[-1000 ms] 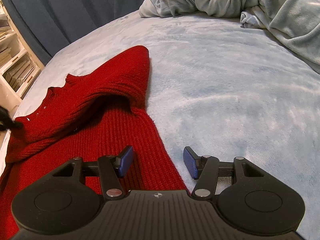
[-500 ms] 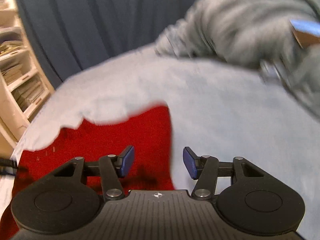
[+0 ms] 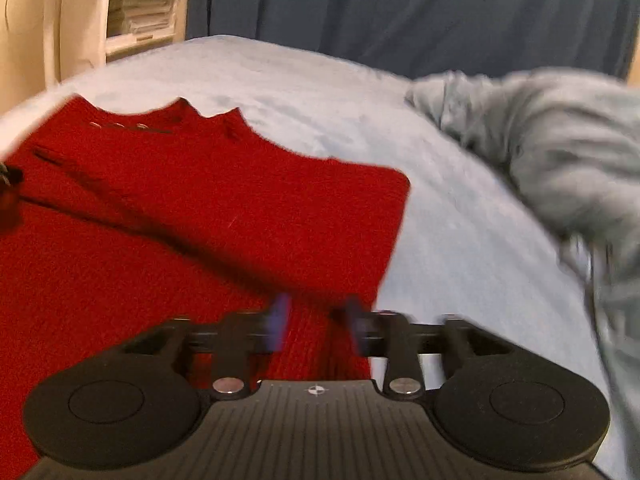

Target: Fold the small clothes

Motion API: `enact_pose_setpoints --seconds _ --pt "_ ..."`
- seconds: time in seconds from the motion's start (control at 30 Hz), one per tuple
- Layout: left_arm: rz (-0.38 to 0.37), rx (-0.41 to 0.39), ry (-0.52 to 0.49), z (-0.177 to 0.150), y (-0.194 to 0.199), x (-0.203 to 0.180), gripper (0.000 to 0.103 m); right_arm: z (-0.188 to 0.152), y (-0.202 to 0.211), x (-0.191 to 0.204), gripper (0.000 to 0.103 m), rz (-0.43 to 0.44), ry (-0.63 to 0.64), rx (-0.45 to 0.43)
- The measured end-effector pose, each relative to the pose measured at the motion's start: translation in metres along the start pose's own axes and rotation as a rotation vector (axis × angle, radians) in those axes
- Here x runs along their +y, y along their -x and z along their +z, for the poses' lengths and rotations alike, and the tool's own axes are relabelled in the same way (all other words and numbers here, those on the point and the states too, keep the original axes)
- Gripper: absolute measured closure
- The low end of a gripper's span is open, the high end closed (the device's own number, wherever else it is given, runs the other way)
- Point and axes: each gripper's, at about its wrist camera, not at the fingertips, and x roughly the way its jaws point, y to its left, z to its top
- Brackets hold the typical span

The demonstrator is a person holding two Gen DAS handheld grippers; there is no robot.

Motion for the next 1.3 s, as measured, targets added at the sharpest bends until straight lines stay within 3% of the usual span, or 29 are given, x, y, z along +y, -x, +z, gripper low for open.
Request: enact_pose_setpoints --seconds 0.1,0.23,0.37,0.53,0.87,1.07,1.3 --pt "-0.062 0.03 0.097 -0.032 0.057 0.016 0.0 -0.009 0.073 -0.006 0.042 0.064 -0.138 -0.052" --pt "-0.132 0.079 0.176 -0.073 0.127 0.028 0.0 -0.026 0.162 0.011 0.029 0.126 -0.154 -0.109" --pt "-0.156 0.089 0.222 -0.105 0.186 0.033 0.0 -0.042 0.23 0.04 0.028 0.16 -0.106 -0.107" --pt "-0.162 0.037 0.258 -0.133 0.244 0.034 0.0 -0.054 0.286 0.048 0.028 0.194 -0.166 -0.11" --pt "-0.174 -0.043 0.242 -0.175 0.31 0.042 0.0 -0.095 0.345 0.058 0.028 0.164 -0.236 -0.15" --pt "-0.17 -0.024 0.266 -0.177 0.307 0.047 0.0 -0.107 0.359 0.058 0.028 0.169 -0.216 -0.147" --pt "-0.137 -0.008 0.285 -0.168 0.288 0.062 0.0 -0.102 0.347 0.046 0.028 0.153 -0.255 -0.136"
